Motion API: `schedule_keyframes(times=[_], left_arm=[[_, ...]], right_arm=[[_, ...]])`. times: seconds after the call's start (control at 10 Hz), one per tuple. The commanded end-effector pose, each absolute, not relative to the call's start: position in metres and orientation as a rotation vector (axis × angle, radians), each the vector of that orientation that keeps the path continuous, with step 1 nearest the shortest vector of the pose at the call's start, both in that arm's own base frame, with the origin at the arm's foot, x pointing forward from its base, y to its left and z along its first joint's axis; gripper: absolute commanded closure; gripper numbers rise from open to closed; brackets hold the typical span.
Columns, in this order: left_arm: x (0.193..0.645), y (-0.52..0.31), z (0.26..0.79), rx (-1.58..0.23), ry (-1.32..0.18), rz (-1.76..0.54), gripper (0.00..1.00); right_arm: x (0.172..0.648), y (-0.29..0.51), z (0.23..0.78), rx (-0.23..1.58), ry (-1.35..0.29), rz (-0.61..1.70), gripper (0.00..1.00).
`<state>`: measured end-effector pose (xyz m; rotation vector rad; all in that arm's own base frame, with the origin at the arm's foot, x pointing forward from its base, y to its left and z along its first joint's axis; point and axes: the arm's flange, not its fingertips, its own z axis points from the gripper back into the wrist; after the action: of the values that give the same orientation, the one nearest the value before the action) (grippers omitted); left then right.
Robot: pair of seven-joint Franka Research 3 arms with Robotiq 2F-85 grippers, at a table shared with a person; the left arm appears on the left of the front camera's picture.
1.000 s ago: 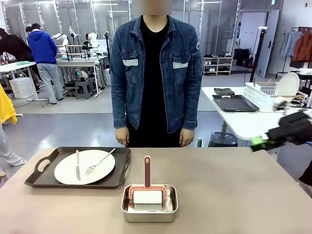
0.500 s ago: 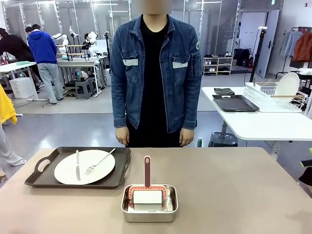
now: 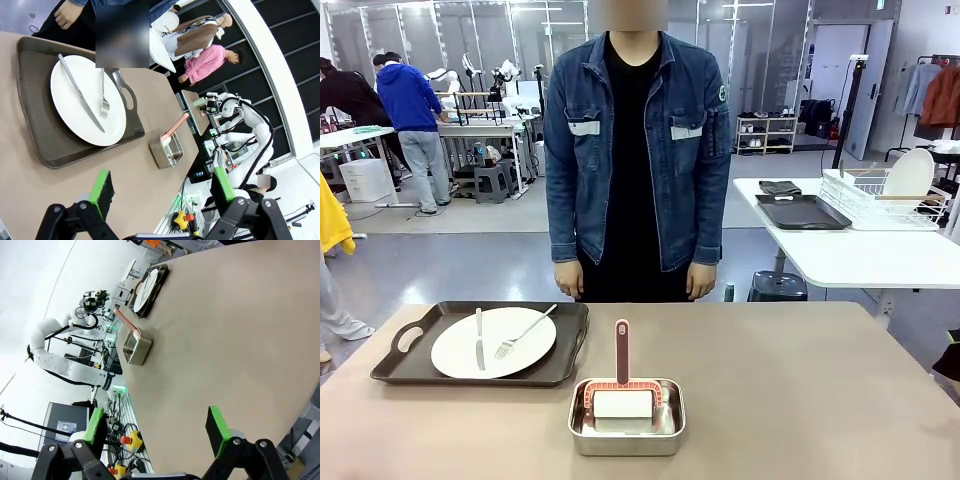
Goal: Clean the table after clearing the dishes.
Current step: When the right (or left) Handle tray is removed, use the right hand (or left hand) to clean the right (or left) side of the table with the Lint Roller.
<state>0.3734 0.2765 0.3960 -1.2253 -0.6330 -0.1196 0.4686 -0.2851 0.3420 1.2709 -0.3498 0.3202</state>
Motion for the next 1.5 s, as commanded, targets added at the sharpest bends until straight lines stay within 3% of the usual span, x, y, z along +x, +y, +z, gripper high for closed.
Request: schedule_keyframes(times=[0.0,1.4], left_arm=[[0.3698,0.2778,0.3971,-1.221,-0.633,-0.134,0.00],[0.3698,0.2778,0.3971,-1.221,-0.633,-0.134,0.00]], right_arm=[[0.4617,-0.2839,0.3375,1.282,-0.366,0.327,0.00],[0.4617,-0.2839,0.3375,1.282,-0.366,0.327,0.00]])
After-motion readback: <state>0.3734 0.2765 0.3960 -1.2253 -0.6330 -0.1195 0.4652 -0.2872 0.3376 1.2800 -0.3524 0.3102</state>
